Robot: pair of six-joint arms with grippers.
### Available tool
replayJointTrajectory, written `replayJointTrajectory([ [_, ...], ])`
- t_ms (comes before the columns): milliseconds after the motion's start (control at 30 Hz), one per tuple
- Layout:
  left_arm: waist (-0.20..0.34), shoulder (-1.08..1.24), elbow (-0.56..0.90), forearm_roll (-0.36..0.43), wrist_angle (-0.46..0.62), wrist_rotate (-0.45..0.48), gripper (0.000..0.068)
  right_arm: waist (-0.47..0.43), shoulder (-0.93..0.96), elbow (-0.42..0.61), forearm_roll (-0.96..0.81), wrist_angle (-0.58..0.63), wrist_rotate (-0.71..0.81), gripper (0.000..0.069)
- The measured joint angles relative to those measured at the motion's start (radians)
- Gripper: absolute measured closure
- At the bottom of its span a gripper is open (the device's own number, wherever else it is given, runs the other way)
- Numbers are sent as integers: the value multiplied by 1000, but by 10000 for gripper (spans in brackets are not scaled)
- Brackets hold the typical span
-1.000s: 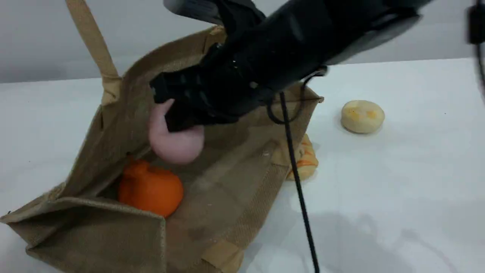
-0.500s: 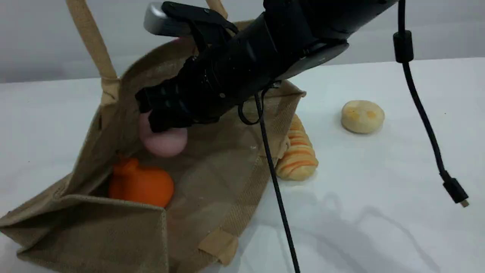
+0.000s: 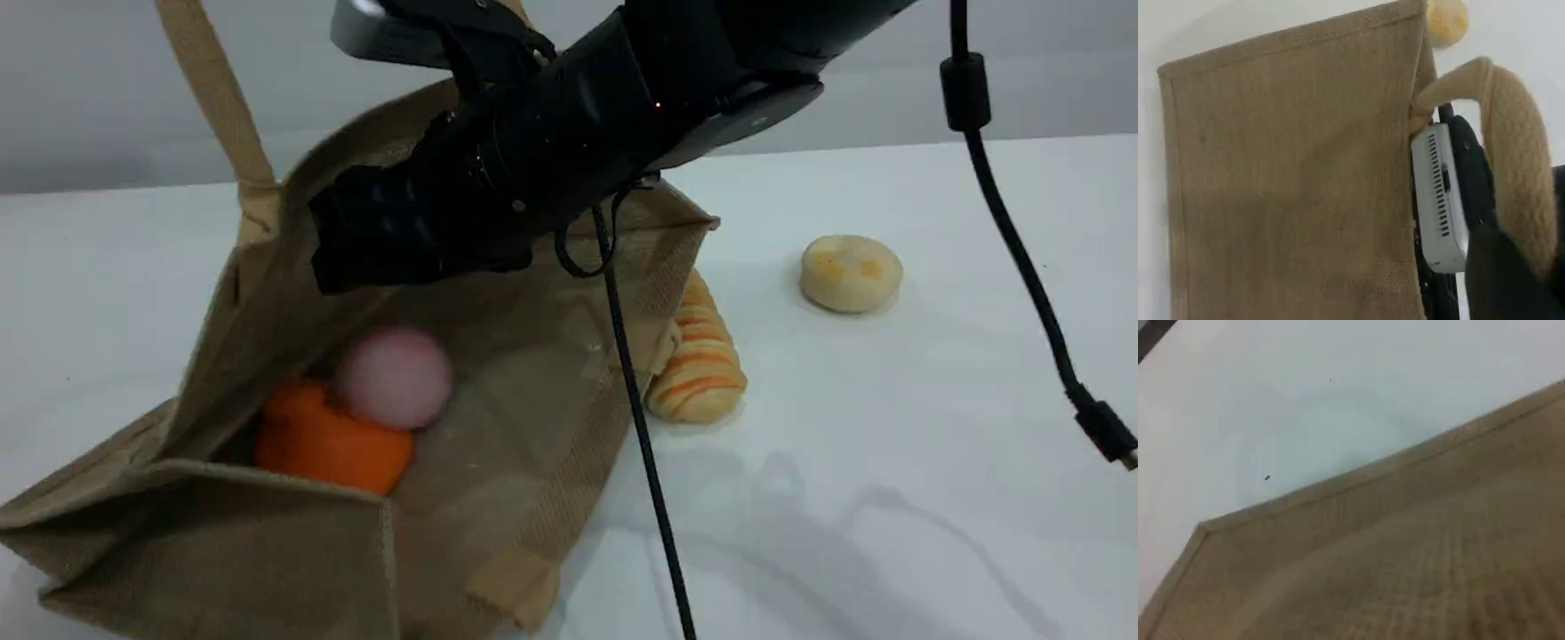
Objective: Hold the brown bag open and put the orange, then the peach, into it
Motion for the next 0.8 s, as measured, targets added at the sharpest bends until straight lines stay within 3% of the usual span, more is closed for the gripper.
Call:
replayJointTrajectory([
  [333, 0, 0, 0, -1, -3, 0, 604, -2, 0, 1, 0, -1, 5, 192],
  [467, 0, 0, 0, -1, -11, 0, 604, -30, -33, 5, -42, 46, 98, 192],
  [600, 0, 1, 0, -1, -31, 0, 604, -95, -110, 32, -216, 120, 289, 192],
  [800, 0, 19, 4, -2, -43, 1, 604, -217, -248, 102, -637, 278, 612, 192],
])
